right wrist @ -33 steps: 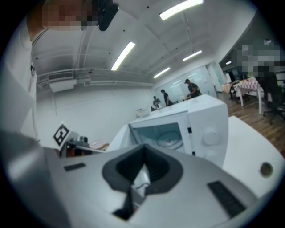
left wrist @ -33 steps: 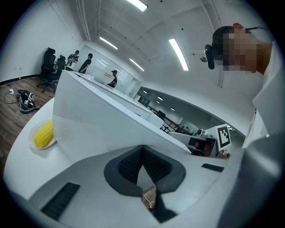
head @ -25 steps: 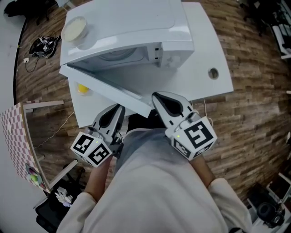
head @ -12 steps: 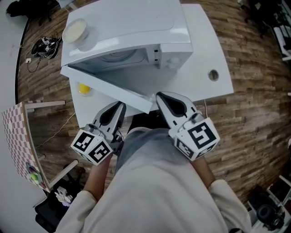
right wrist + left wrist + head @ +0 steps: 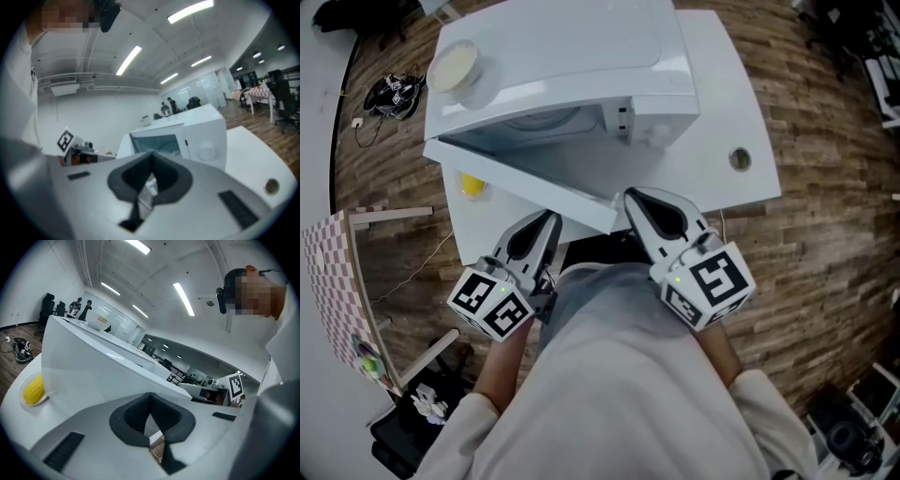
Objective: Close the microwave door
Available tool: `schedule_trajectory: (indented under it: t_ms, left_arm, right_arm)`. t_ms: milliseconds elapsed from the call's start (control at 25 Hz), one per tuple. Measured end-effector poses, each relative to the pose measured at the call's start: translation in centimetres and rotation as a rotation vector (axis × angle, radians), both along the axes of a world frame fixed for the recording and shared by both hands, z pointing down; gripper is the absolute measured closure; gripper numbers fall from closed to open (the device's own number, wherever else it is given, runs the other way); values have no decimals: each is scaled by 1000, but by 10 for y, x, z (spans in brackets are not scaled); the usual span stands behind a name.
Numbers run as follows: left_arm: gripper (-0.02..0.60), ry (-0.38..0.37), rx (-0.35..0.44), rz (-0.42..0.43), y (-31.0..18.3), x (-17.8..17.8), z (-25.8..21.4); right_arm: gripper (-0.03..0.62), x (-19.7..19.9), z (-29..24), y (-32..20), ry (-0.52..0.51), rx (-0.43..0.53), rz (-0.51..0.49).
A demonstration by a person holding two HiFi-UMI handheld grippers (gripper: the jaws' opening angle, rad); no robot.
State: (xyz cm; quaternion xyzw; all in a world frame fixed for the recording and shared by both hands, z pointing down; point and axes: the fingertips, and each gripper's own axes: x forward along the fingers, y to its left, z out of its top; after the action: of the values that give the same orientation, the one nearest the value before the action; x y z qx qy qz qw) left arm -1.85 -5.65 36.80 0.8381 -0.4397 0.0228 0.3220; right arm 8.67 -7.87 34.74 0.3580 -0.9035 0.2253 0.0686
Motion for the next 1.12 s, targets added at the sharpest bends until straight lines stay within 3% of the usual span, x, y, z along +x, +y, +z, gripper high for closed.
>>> schedule_trajectory:
  t_ms: [1120]
  left_arm:
    - [565, 12, 4, 26, -27, 15, 1]
  right_arm:
    - [572, 19, 6, -17, 7, -18, 41]
